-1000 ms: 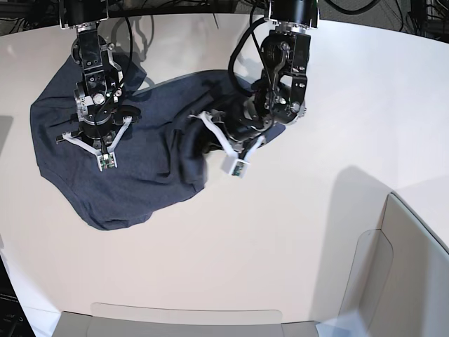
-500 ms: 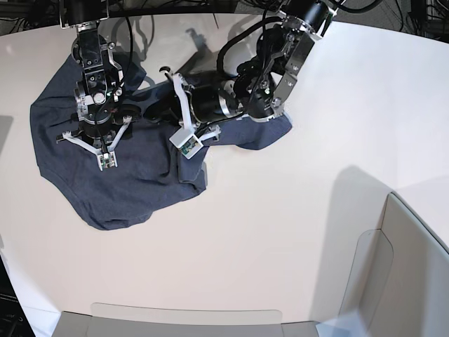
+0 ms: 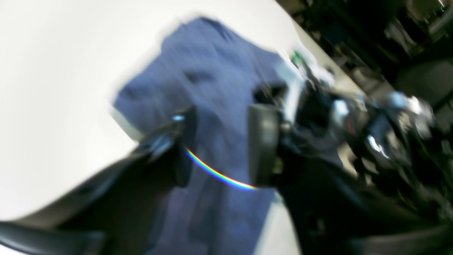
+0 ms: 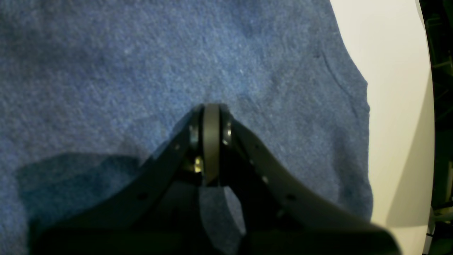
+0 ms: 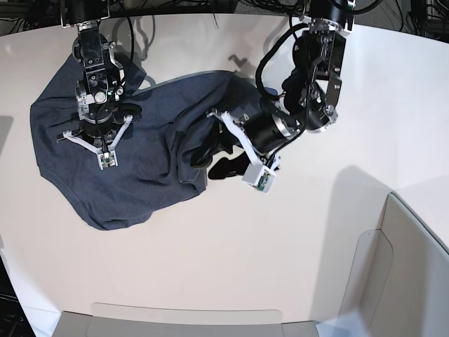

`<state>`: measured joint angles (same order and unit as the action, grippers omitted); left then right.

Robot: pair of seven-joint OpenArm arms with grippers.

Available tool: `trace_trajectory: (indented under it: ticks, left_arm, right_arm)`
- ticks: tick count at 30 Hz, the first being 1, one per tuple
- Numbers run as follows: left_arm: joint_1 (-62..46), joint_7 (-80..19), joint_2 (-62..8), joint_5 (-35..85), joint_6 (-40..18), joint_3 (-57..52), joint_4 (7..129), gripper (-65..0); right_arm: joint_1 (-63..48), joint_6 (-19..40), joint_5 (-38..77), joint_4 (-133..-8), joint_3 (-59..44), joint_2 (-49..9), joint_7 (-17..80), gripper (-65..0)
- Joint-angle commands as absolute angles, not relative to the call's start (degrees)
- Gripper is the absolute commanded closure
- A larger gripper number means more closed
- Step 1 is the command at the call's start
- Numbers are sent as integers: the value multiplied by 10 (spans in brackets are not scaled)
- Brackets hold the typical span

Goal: Layout the t-shirt on the table in an organized manner, then fold the t-shirt properly
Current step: 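Drag the grasped fabric outward with the left gripper, away from the right gripper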

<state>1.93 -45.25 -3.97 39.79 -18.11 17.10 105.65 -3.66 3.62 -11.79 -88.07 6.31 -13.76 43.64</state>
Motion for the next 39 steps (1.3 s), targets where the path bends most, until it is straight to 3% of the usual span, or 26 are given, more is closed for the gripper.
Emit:
trace_trajectory:
  ticks: [1, 11, 23, 25, 28, 29, 34, 39]
  left_arm:
    - [34, -452, -39, 406, -184, 170, 1039, -262]
    - [113, -446, -36, 407, -185, 173, 841, -261]
    - [105, -426, -13, 407, -187, 251, 818, -255]
    - [103, -410, -15, 407, -187, 264, 816, -216]
    - [103, -407, -15, 406, -186, 263, 815, -34]
    - [103, -408, -16, 406, -185, 262, 812, 0]
    - [102, -403, -18, 406, -184, 240, 831, -1]
    - [83, -410, -18, 406, -183, 137, 902, -3]
  right_arm:
    - [-54, 71, -73, -866, 68, -133, 512, 0]
    - [-61, 71, -73, -866, 69, -133, 512, 0]
    - [-60, 71, -73, -866, 69, -133, 512, 0]
    - [-60, 71, -73, -866, 69, -134, 512, 0]
    - [-61, 71, -73, -866, 69, -135, 512, 0]
    - [-61, 71, -73, -866, 69, -135, 512, 0]
    - [-61, 71, -73, -866, 69, -136, 512, 0]
    - [-61, 71, -73, -866, 69, -136, 512, 0]
